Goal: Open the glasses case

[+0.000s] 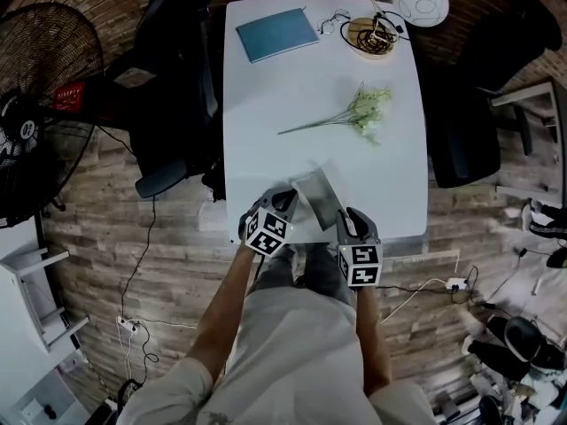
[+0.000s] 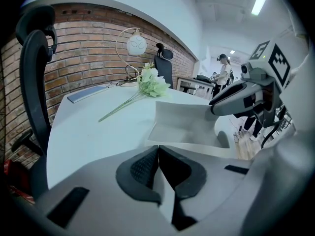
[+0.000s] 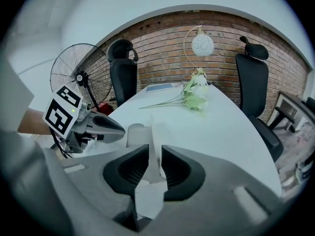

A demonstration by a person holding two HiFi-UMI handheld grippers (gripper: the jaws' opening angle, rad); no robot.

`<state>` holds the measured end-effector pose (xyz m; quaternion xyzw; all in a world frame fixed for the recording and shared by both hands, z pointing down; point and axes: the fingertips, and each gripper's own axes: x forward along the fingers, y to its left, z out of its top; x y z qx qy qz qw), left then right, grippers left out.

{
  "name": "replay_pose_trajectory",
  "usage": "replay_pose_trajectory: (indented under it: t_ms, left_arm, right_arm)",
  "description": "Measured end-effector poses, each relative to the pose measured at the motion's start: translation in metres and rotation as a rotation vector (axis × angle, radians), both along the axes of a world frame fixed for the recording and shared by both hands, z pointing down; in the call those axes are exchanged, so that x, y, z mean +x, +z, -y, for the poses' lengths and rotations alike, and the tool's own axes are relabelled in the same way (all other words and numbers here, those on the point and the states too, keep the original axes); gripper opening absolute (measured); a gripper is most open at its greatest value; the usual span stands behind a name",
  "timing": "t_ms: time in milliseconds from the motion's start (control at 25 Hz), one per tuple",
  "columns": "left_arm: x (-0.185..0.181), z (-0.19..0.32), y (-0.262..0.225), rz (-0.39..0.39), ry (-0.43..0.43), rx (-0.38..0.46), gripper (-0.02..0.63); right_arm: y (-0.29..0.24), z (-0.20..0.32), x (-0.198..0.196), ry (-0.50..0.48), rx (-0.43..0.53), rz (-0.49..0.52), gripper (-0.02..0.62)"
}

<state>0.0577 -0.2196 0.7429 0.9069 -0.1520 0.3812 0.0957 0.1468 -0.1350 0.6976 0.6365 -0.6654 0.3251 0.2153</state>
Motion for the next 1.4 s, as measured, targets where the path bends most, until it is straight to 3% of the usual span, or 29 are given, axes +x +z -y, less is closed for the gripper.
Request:
replay_pose_trajectory:
  t_ms: [800, 1400]
  left_arm:
    - [0.000, 0.000, 0.001, 0.004, -0.002, 0.004, 0.008]
    - [0.001, -0.003, -0.007, -0.007, -0.001, 0.022, 0.008]
  right_arm:
    - [0.006, -0.013, 0.025, 0.090, -0.016, -0.025, 0.086]
    - [-0.006, -0.018, 0.022, 0.091, 0.021, -0.063, 0.086]
